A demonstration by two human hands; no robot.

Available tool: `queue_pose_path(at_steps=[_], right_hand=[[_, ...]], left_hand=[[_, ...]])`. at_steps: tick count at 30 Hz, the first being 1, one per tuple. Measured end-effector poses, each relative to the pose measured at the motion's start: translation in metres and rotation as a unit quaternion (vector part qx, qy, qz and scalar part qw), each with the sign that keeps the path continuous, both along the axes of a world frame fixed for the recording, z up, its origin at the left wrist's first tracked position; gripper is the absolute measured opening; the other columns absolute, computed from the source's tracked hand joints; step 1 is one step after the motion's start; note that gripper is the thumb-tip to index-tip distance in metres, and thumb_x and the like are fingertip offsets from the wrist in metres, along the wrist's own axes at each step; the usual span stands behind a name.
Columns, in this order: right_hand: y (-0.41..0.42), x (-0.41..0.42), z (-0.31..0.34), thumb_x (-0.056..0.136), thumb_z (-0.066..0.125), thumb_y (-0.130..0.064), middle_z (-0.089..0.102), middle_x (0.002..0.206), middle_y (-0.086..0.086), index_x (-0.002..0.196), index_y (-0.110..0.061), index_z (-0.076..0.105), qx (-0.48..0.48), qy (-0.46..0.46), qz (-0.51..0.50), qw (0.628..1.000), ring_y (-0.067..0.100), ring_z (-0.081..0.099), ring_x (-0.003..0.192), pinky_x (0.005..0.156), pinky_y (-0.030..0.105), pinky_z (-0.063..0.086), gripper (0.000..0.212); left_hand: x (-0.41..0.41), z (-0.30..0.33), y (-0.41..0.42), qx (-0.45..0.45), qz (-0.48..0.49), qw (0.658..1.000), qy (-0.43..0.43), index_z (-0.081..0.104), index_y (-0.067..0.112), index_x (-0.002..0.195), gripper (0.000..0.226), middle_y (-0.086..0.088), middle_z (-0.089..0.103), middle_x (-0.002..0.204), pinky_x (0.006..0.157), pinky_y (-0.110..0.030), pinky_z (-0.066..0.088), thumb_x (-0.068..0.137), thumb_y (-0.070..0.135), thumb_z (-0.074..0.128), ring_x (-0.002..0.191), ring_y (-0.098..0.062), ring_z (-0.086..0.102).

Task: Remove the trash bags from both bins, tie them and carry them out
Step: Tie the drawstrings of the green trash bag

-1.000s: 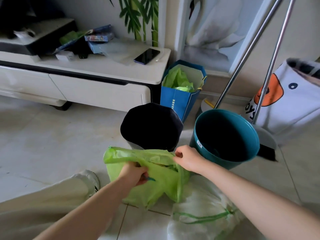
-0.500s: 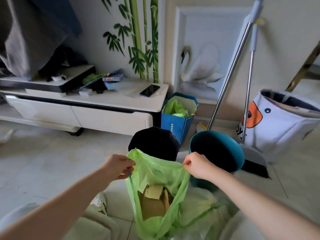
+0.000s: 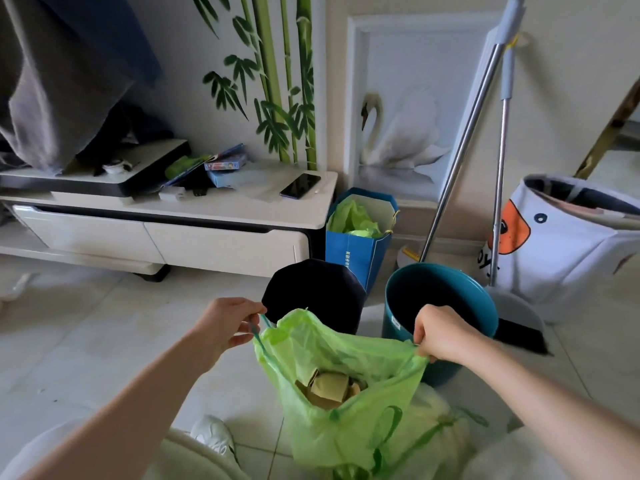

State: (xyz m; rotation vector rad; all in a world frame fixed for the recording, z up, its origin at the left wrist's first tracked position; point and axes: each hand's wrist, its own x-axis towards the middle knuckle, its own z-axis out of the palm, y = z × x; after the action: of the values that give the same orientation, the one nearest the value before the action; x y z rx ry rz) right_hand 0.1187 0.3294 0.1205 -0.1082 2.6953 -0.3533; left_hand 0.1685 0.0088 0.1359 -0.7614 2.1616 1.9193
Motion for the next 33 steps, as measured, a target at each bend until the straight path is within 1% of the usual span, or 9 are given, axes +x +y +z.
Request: queue_pose_path(at_steps=[6, 11, 16, 19, 21, 24, 26, 30, 33], right_hand=[[0.000, -0.006, -0.001, 0.081, 0.067, -0.011, 0.070, 0.067, 0.008, 0.074, -0.009, 0.069, -0.049, 0.040, -0.034, 0.997, 0.021, 0.069, 0.064, 0.064, 0.035, 0.060, 0.007], [-0.011, -0.005, 0.009, 0.088, 0.062, -0.015, 0.064, 0.078, 0.005, 0.086, -0.014, 0.071, -0.213, -0.036, -0.091, 0.972, 0.017, 0.056, 0.068, 0.057, 0.024, 0.046, 0.009], [-0.016, -0.010, 0.005, 0.091, 0.045, -0.006, 0.046, 0.064, 0.004, 0.093, -0.013, 0.068, -0.229, -0.127, -0.190, 0.946, 0.016, 0.043, 0.059, 0.052, 0.026, 0.047, 0.024], [-0.016, -0.015, -0.004, 0.088, 0.044, -0.003, 0.044, 0.062, 0.004, 0.092, -0.008, 0.064, -0.247, -0.165, -0.214, 0.931, 0.017, 0.044, 0.056, 0.057, 0.029, 0.046, 0.022], [-0.016, -0.016, -0.010, 0.090, 0.050, -0.010, 0.047, 0.065, 0.004, 0.088, -0.008, 0.062, -0.228, -0.147, -0.189, 0.944, 0.017, 0.045, 0.058, 0.059, 0.029, 0.047, 0.012], [-0.013, -0.022, -0.022, 0.090, 0.050, -0.016, 0.060, 0.084, 0.010, 0.093, -0.007, 0.062, -0.142, -0.076, -0.142, 0.977, 0.021, 0.053, 0.067, 0.057, 0.027, 0.048, 0.015], [-0.009, -0.025, -0.029, 0.087, 0.052, -0.015, 0.062, 0.083, 0.011, 0.087, -0.008, 0.059, -0.074, -0.046, -0.116, 0.989, 0.023, 0.055, 0.065, 0.056, 0.028, 0.047, 0.010], [-0.008, -0.021, -0.033, 0.086, 0.063, -0.031, 0.052, 0.076, 0.006, 0.087, -0.010, 0.043, 0.036, -0.126, -0.075, 0.989, 0.019, 0.049, 0.058, 0.054, 0.027, 0.044, 0.029], [-0.010, -0.019, -0.044, 0.081, 0.067, -0.023, 0.056, 0.078, 0.010, 0.086, -0.008, 0.047, 0.062, -0.160, -0.069, 0.983, 0.021, 0.053, 0.060, 0.054, 0.026, 0.047, 0.025]], left_hand=[[-0.002, -0.002, -0.003, -0.007, 0.027, 1.000, 0.013, 0.070, 0.001, 0.083, 0.011, -0.006, 0.054, 0.062, 0.061, -0.027, 0.045, 0.084, 0.008, 0.061, 0.060, -0.020, 0.052], [-0.001, -0.003, 0.000, -0.025, 0.020, 0.999, 0.025, 0.071, 0.001, 0.082, 0.011, -0.004, 0.056, 0.059, 0.062, -0.027, 0.045, 0.083, 0.008, 0.062, 0.057, -0.019, 0.051], [-0.002, -0.002, -0.002, -0.030, 0.043, 0.998, 0.046, 0.071, 0.000, 0.083, 0.012, -0.006, 0.057, 0.063, 0.060, -0.027, 0.044, 0.084, 0.009, 0.062, 0.054, -0.018, 0.051], [-0.001, -0.001, -0.004, -0.022, 0.043, 0.998, 0.046, 0.071, 0.000, 0.086, 0.012, -0.005, 0.057, 0.064, 0.061, -0.027, 0.043, 0.084, 0.009, 0.063, 0.053, -0.016, 0.050], [0.000, -0.001, -0.003, -0.021, 0.036, 0.998, 0.042, 0.071, 0.001, 0.087, 0.012, -0.006, 0.057, 0.065, 0.061, -0.027, 0.043, 0.084, 0.010, 0.063, 0.054, -0.017, 0.050], [0.002, -0.003, 0.000, -0.023, 0.026, 0.999, 0.031, 0.070, 0.001, 0.086, 0.012, -0.006, 0.056, 0.063, 0.059, -0.025, 0.042, 0.083, 0.009, 0.063, 0.057, -0.019, 0.051], [0.002, -0.004, 0.001, -0.024, 0.020, 0.999, 0.024, 0.070, 0.002, 0.085, 0.011, -0.004, 0.057, 0.060, 0.058, -0.024, 0.042, 0.083, 0.009, 0.063, 0.055, -0.018, 0.051], [0.002, -0.006, -0.001, -0.023, 0.007, 1.000, 0.019, 0.071, 0.005, 0.080, 0.008, -0.002, 0.057, 0.058, 0.058, -0.024, 0.044, 0.082, 0.010, 0.065, 0.054, -0.017, 0.051], [0.001, -0.008, -0.001, -0.026, 0.001, 1.000, 0.012, 0.070, 0.006, 0.081, 0.008, -0.001, 0.059, 0.057, 0.058, -0.024, 0.044, 0.082, 0.011, 0.065, 0.054, -0.016, 0.052]])
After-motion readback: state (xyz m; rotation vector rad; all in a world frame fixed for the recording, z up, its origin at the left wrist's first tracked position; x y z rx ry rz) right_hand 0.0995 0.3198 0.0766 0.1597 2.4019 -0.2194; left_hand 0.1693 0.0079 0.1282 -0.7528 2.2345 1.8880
